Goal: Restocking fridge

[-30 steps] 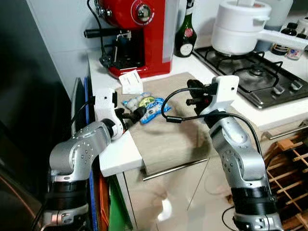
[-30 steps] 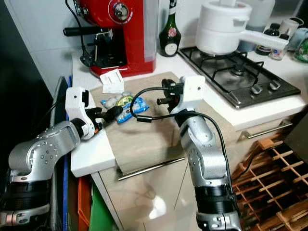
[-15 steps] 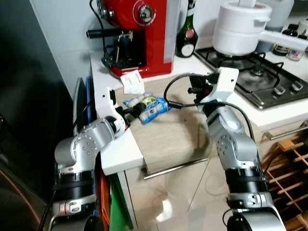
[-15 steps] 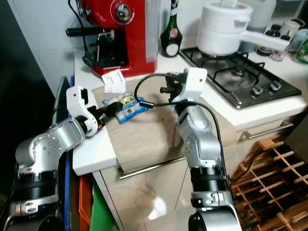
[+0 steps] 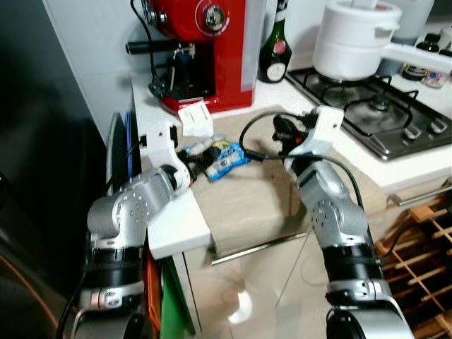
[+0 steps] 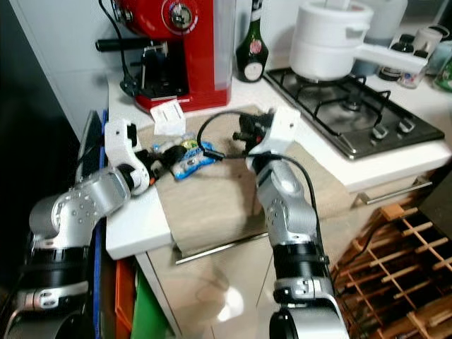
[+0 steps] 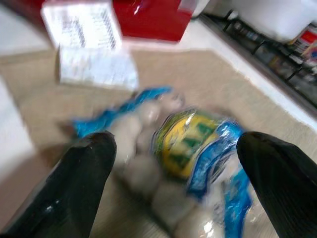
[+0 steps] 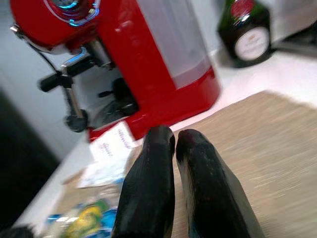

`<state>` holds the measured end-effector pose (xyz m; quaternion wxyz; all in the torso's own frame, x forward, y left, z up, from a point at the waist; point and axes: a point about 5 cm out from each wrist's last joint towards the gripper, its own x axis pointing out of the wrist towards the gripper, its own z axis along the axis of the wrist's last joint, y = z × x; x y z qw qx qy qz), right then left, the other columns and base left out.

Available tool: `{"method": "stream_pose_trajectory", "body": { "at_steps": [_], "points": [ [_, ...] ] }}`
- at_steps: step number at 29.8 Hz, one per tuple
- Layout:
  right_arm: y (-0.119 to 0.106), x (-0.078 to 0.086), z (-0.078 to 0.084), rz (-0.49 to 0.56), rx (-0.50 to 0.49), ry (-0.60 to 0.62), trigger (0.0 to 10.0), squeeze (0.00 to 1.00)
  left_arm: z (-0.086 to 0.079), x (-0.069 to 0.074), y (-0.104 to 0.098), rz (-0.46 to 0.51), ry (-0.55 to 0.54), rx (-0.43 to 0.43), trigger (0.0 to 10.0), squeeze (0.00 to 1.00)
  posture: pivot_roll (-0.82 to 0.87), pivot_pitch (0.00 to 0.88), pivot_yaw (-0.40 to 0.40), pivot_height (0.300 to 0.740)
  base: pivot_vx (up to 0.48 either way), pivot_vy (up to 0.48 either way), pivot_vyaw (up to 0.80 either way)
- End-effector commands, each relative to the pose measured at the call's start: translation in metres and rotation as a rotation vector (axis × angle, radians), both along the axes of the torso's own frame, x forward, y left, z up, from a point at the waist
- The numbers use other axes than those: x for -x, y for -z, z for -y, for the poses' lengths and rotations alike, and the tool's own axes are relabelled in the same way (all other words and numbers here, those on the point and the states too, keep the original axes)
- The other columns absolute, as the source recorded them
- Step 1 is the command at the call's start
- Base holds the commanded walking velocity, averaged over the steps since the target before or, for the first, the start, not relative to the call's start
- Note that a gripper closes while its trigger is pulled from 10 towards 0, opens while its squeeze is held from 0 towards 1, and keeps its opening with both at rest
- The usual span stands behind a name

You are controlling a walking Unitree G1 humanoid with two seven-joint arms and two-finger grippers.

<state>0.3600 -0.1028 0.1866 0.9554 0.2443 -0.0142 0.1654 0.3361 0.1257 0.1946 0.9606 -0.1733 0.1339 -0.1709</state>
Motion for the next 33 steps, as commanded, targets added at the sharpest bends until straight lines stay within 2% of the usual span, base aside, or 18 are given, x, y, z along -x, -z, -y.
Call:
{"method": "stream_pose_trajectory", "body": {
  "at_steps": [1,5,8,13,15,22,26,28,33],
  "points": [
    [-0.010,-0.002,-0.006,0.014,-0.041,-0.047,10.0,0.00,0.002,0.000,-0.010,0.048,0.009,-0.022,10.0,0.00,-0.06,0.000,0.049,0.740,0.000,0.000,0.00],
    [-0.010,-0.003,-0.011,-0.007,-0.100,-0.090,10.0,0.00,0.003,0.002,-0.012,0.044,0.012,-0.007,10.0,0.00,-0.06,0.000,0.045,0.740,0.000,0.000,0.00],
    [-0.008,-0.007,-0.018,-0.039,-0.133,-0.121,10.0,0.00,0.001,0.005,-0.002,-0.025,-0.004,0.020,10.0,0.00,-0.06,0.000,0.039,0.740,0.000,0.000,0.00],
    [-0.005,-0.009,-0.019,-0.069,-0.174,-0.140,10.0,0.00,0.001,0.007,0.001,-0.035,-0.007,0.034,10.0,0.00,-0.05,0.000,0.036,0.740,0.000,0.000,0.00],
    [0.000,-0.013,-0.020,-0.117,-0.232,-0.150,10.0,0.00,0.001,0.009,0.003,-0.048,-0.009,0.048,10.0,0.00,-0.05,0.000,0.032,0.740,0.000,0.000,0.00],
    [0.001,-0.016,-0.031,-0.143,-0.228,-0.201,10.0,0.00,0.006,0.017,0.005,-0.062,0.021,0.046,10.0,0.00,-0.04,0.000,0.022,0.740,0.000,0.000,0.00],
    [0.007,-0.017,-0.037,-0.198,-0.239,-0.233,10.0,0.00,0.006,0.018,0.005,-0.063,0.023,0.042,10.0,0.00,-0.03,0.000,0.016,0.740,0.000,0.000,0.00],
    [0.016,-0.016,-0.042,-0.261,-0.243,-0.259,10.0,0.00,0.005,0.019,0.006,-0.073,0.018,0.043,10.0,0.00,-0.03,0.000,0.012,0.740,0.000,0.000,0.00],
    [0.026,-0.015,-0.047,-0.313,-0.241,-0.284,10.0,0.00,0.004,0.020,0.009,-0.097,0.011,0.051,10.0,0.00,-0.03,0.000,0.009,0.740,0.000,0.000,0.00]
  ]
}}
